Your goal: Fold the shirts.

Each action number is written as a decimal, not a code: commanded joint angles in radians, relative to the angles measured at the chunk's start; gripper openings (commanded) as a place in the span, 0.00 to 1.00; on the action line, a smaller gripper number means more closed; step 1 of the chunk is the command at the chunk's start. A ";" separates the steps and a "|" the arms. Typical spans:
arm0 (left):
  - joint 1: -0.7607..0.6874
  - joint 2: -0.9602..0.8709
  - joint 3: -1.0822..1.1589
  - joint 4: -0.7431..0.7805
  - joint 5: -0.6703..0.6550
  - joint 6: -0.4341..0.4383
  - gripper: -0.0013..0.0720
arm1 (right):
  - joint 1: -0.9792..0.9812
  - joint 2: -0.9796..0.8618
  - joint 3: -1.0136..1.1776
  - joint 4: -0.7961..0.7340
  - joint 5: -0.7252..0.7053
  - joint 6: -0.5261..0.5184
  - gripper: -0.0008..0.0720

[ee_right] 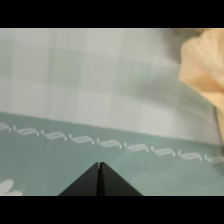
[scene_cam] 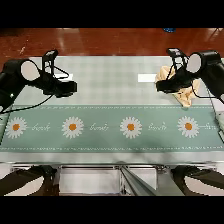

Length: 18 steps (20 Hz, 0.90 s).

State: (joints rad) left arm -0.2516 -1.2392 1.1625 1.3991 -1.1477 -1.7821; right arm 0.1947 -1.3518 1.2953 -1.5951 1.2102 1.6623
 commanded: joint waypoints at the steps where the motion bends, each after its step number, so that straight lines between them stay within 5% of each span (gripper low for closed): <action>1: 0.001 -0.006 0.000 0.001 0.097 0.000 0.05 | 0.000 0.000 0.001 -0.068 -0.242 -0.002 0.04; 2: 0.002 -0.010 0.000 0.001 0.139 0.000 0.05 | 0.000 0.000 0.001 -0.120 -0.309 0.003 0.04; 3: 0.002 -0.018 -0.001 0.002 0.199 0.001 0.05 | 0.000 0.000 0.001 -0.171 -0.355 0.017 0.18; 4: 0.004 -0.029 0.000 0.003 0.270 0.001 0.06 | -0.001 -0.004 0.001 -0.237 -0.392 0.058 0.50; 5: 0.007 -0.040 0.000 0.012 0.327 0.001 0.15 | -0.008 -0.013 0.001 -0.306 -0.425 0.106 0.58; 8: 0.023 -0.071 0.000 0.126 0.492 0.000 0.72 | -0.091 -0.070 0.001 -0.421 -0.487 0.223 0.58; 12: 0.073 -0.088 0.000 0.195 0.519 0.000 0.71 | -0.307 -0.180 0.001 -0.359 -0.507 0.361 0.58; 18: 0.082 -0.108 -0.001 0.194 0.458 0.000 0.70 | -0.455 -0.306 0.001 -0.023 -0.460 0.240 0.57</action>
State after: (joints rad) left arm -0.1722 -1.3376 1.1618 1.5822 -0.6800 -1.7817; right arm -0.2035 -1.5997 1.2953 -1.7809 0.7311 1.9587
